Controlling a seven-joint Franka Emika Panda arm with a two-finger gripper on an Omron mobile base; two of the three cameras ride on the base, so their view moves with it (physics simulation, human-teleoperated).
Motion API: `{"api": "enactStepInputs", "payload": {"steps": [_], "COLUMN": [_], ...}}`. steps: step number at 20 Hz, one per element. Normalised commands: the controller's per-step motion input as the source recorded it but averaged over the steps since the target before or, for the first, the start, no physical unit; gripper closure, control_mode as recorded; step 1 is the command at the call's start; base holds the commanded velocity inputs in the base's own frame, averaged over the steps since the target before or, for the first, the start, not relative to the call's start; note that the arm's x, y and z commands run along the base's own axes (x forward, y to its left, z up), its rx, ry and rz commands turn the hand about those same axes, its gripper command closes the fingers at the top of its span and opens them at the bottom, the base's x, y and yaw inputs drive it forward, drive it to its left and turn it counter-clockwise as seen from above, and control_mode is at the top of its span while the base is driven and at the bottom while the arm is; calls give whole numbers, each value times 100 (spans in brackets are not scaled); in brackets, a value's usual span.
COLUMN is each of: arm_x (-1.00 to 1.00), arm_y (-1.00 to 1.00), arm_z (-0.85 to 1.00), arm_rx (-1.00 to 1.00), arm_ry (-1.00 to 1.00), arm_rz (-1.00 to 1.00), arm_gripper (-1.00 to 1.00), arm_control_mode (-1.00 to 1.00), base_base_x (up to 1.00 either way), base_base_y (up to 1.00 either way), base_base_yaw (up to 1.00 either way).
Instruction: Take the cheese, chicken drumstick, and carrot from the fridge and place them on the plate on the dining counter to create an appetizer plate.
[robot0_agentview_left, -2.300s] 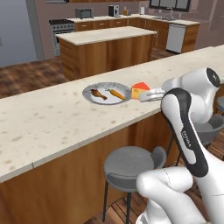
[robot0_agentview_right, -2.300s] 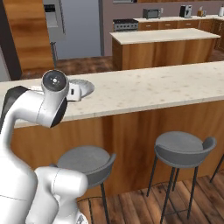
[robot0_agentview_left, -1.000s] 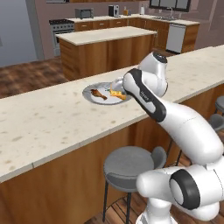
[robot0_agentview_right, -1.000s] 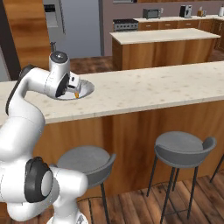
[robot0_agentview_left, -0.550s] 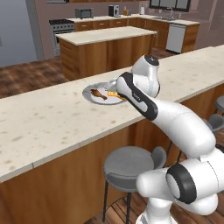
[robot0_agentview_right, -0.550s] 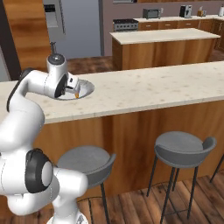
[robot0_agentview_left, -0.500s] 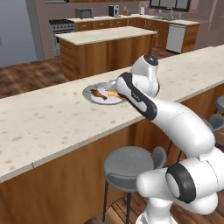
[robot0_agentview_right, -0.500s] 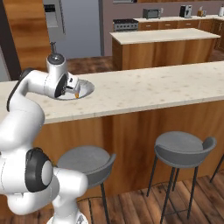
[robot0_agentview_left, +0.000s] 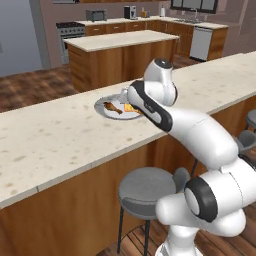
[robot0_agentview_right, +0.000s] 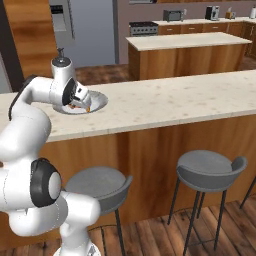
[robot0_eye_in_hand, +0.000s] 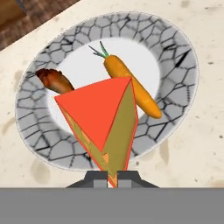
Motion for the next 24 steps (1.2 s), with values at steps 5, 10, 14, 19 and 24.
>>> {"api": "enactStepInputs", "payload": {"steps": [5, 10, 14, 19, 24], "arm_x": [9, 24, 38, 31, 26], "arm_y": [0, 0, 0, 6, 10], "arm_z": [-16, -13, -8, -20, -25], "arm_rx": [0, 0, 0, 0, 0], "arm_ry": [12, 5, 2, 0, 0], "arm_rz": [-9, -10, -9, -6, -5], "arm_gripper": [100, 100, 100, 100, 100], "arm_control_mode": [-100, -100, -100, -100, -100], "base_base_x": [0, 0, 0, 0, 0], "base_base_y": [0, 0, 0, 0, 0], "base_base_yaw": [0, 0, 0, 0, 0]}}
